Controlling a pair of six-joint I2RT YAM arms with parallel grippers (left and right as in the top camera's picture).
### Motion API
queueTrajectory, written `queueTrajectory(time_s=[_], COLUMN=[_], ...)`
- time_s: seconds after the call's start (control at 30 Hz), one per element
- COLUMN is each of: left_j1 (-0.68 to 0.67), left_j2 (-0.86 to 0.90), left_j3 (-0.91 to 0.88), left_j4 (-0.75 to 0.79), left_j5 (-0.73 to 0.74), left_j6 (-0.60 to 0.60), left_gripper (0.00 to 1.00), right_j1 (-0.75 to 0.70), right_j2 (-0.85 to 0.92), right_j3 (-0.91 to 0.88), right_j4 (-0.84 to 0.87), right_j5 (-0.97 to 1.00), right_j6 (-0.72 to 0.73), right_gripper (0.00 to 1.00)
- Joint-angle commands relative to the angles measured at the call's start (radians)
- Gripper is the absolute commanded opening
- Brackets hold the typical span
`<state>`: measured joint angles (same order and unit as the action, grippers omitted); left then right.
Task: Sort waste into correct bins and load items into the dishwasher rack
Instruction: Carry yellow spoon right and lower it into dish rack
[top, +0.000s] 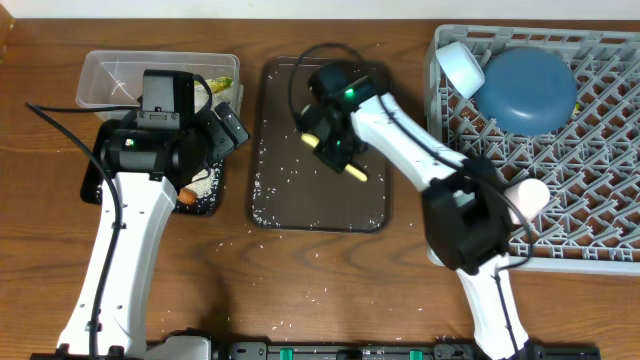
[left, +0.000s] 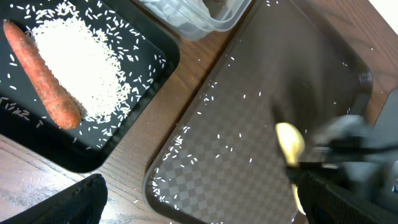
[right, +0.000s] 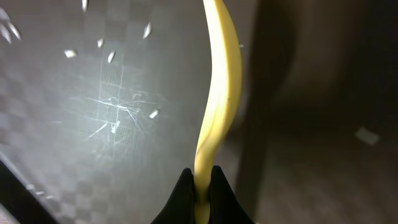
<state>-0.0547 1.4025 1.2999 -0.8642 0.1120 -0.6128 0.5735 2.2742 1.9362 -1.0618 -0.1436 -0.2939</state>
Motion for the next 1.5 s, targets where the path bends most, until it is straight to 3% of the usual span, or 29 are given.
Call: queueTrajectory(time_s=[0.0, 0.17, 0.4, 1.13, 1.47], left_j1=[0.004, 0.004, 0.004, 0.004, 0.004], left_j2=[0.004, 0.004, 0.004, 0.004, 0.004], left_j3=[-0.006, -0.006, -0.006, -0.006, -0.006], left_j4=[-0.003, -0.003, -0.003, -0.003, -0.003], left_j5=[-0.013, -0.012, -0.013, -0.012, -0.012], left_j6=[-0.001, -0.001, -0.001, -0.001, -0.001], left_gripper=[1.00, 1.00, 1.00, 1.00, 1.00], right_j1=[-0.039, -0.071, -0.079, -0.225, -0.355], right_j2=[-0.136, -0.235, -0.306, -0.406, -0.433], right_j3=[0.003, 0.003, 0.003, 0.003, 0.003], right_j4=[-0.014, -0.066, -0.158, -0.333, -0.425], right_j5=[0.045, 0.227, 0.382, 0.345, 0.344], right_j6=[0.211, 0.447, 0.562, 0.632, 1.000], right_gripper=[0.01, 0.01, 0.01, 0.02, 0.01])
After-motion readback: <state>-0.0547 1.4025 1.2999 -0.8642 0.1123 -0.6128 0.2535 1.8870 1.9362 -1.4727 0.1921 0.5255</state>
